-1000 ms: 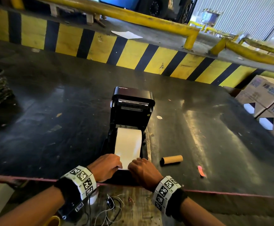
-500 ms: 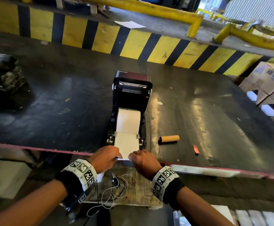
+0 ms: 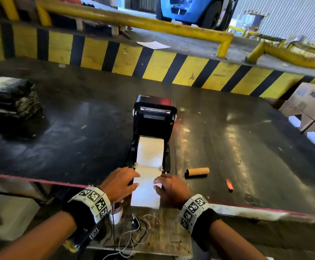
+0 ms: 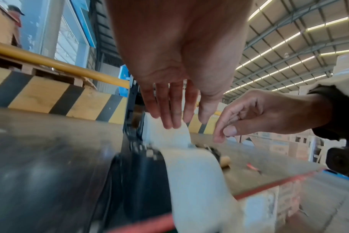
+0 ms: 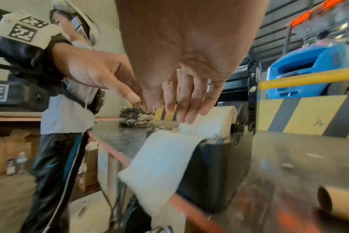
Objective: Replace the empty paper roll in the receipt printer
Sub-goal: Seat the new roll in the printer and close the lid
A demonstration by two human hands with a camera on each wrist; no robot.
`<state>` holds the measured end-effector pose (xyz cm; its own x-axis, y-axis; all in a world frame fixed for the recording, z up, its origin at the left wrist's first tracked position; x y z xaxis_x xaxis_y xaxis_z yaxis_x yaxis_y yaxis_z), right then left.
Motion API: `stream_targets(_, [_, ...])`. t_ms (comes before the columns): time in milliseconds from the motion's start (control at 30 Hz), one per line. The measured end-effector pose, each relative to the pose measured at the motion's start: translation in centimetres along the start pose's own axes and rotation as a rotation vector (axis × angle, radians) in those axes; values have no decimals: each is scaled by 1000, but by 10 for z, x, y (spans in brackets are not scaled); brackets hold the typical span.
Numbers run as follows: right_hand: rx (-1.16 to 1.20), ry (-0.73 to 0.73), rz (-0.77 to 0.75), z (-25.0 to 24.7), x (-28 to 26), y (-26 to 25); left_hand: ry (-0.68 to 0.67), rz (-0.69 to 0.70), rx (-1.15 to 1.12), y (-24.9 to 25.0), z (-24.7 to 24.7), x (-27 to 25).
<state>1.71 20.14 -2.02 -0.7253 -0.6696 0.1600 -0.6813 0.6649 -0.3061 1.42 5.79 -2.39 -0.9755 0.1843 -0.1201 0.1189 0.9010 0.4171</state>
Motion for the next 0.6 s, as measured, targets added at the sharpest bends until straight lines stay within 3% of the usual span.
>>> stream_targets(133, [-85, 96, 77, -53, 44, 38, 176, 61, 34, 9, -56, 44])
stream_targets(333, [-198, 250, 190, -136, 119, 89, 362, 48, 54, 24, -140, 114])
stream_targets(467, [-240, 164, 264, -155, 157, 120, 338, 5, 133, 18, -164, 164])
stream_targets(600, [-231, 32, 333, -140, 172, 142, 177, -39, 168, 1, -158, 199])
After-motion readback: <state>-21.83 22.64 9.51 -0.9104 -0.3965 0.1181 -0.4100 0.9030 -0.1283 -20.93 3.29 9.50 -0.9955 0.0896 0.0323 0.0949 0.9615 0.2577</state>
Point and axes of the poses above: each hand's wrist, its own x-axis towards the middle knuckle, its own z-axis out of the palm, y = z × x, the point moved 8 cm from there along x, towards the middle knuckle, and after that the axes turned 10 degrees about -z, right-handed, at the moved point
